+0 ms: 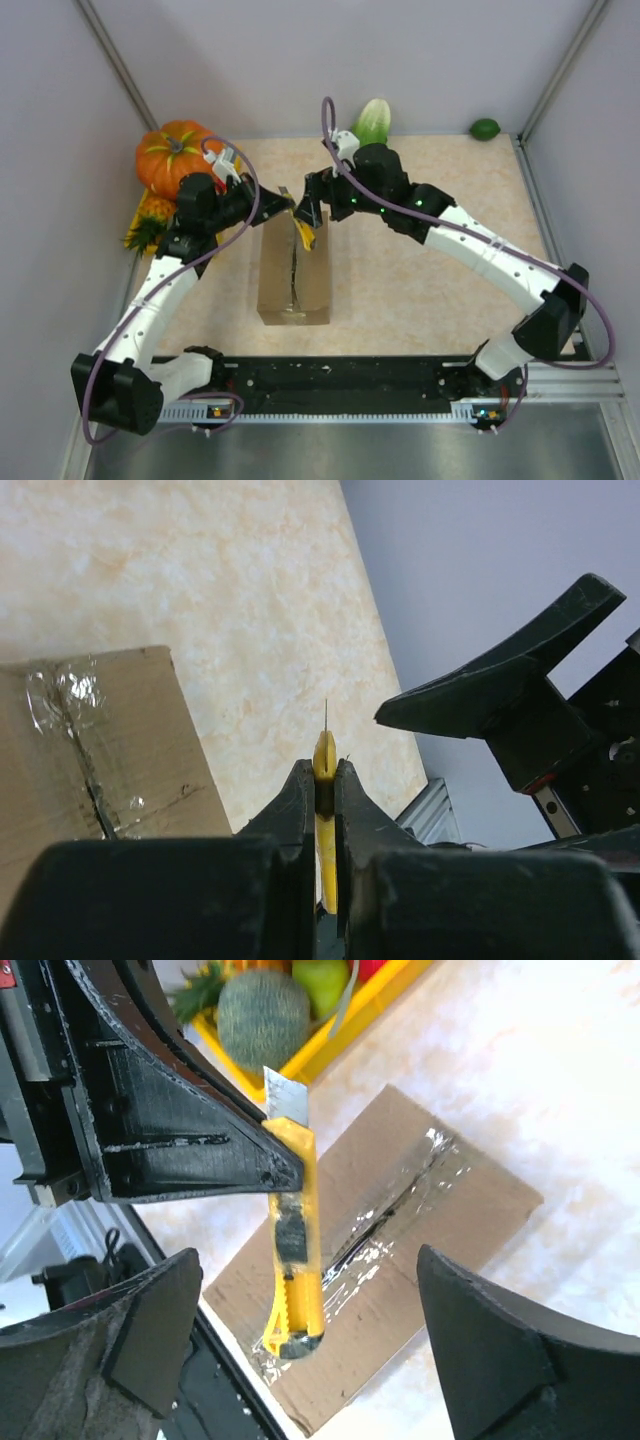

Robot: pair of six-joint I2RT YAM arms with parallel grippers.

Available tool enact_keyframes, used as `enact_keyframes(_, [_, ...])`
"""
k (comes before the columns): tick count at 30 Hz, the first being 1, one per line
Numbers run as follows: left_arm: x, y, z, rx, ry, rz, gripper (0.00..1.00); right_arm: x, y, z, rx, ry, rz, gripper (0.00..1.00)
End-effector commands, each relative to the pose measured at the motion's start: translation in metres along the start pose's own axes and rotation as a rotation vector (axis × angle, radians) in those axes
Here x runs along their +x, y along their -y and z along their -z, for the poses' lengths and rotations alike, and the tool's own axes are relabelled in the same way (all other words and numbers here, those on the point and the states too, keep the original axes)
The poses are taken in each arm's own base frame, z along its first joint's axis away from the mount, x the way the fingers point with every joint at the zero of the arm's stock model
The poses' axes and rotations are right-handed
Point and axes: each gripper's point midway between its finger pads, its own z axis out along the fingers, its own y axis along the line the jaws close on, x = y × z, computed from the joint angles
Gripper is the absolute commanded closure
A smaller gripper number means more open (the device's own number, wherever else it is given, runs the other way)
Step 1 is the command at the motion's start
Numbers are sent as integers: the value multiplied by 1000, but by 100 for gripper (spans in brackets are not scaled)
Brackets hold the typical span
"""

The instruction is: Unpack the express box

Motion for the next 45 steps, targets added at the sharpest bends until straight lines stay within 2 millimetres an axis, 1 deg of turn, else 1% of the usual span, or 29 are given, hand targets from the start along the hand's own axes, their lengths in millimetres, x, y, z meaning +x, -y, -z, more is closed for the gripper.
enact_keyframes(1, [-42,51,18,78,123,-135,100,-51,-4,44,55,226,-40,11])
enact_keyframes(3, [-55,56,19,59,166,-130,100,-52,-3,49,38,245,-94,11])
enact_keyframes(4, [-67,68,21,69,196,-132,100,-65,-7,58,7,304,-105,11])
enact_keyframes(5, [-74,76,21,84,214,-122,100,-68,-12,63,-26,326,-118,11])
enact_keyframes(6, [-81,81,19,99,220,-117,100,-60,-8,58,-39,327,-168,11])
enact_keyframes(7, [-90,96,22,131,241,-121,100,-63,-11,61,-64,349,-189,11])
enact_keyframes(8, [-95,104,22,155,244,-83,100,-78,-16,71,-120,417,-199,11])
enact_keyframes(9, [-99,112,21,191,250,-75,100,-74,-17,69,-150,420,-256,11])
enact_keyframes(10, [-105,124,23,229,264,-70,100,-76,-18,72,-177,437,-278,11])
enact_keyframes(11, [-108,133,24,267,264,-25,100,-92,-28,82,-242,505,-278,12])
enact_keyframes(12, [-113,147,26,327,284,-35,100,-90,-29,82,-264,512,-316,12])
enact_keyframes(16, [-112,171,27,436,276,-13,100,-111,-51,100,-392,594,-307,15])
enact_keyframes(18, [-108,175,21,458,252,-4,100,-121,-60,110,-433,632,-284,18])
enact_keyframes(22, [-103,182,19,516,220,24,100,-131,-66,122,-454,666,-267,24])
enact_keyframes(26, [-101,185,20,535,212,35,100,-134,-71,124,-468,650,-263,42])
enact_keyframes(27, [-101,186,20,536,208,32,100,-133,-71,123,-464,643,-263,56])
enact_keyframes(29, [-101,188,21,538,206,21,100,-133,-68,124,-446,642,-271,72])
enact_keyframes(30, [-100,187,22,537,202,17,100,-134,-68,124,-438,641,-271,86])
enact_keyframes(32, [-97,188,22,540,191,11,98,-131,-64,121,-414,624,-277,99])
enact_keyframes(33, [-94,187,23,545,172,0,82,-132,-64,122,-409,624,-270,100])
enact_keyframes(35, [-89,189,26,553,164,-59,55,-130,-66,124,-410,611,-250,100])
enact_keyframes(36, [-85,188,28,545,134,-89,34,-128,-64,123,-397,600,-227,100])
enact_keyframes(38, [-82,183,31,506,138,-217,25,-130,-66,128,-378,581,-183,100])
enact_keyframes(39, [-86,184,35,483,143,-257,22,-124,-62,125,-355,550,-150,100])
enact_keyframes(40, [-79,174,34,446,110,-316,17,-123,-63,126,-355,541,-131,100])
enact_keyframes(42, [-80,175,42,442,93,-373,15,-118,-63,129,-366,501,-82,100])
enact_keyframes(43, [-73,177,47,475,50,-416,14,-115,-64,130,-377,479,-67,100])
enact_keyframes(44, [-71,177,50,492,31,-434,15,-113,-73,135,-423,453,-38,100])
enact_keyframes(45, [-69,176,55,509,15,-457,14,-113,-74,137,-440,446,-2,100])
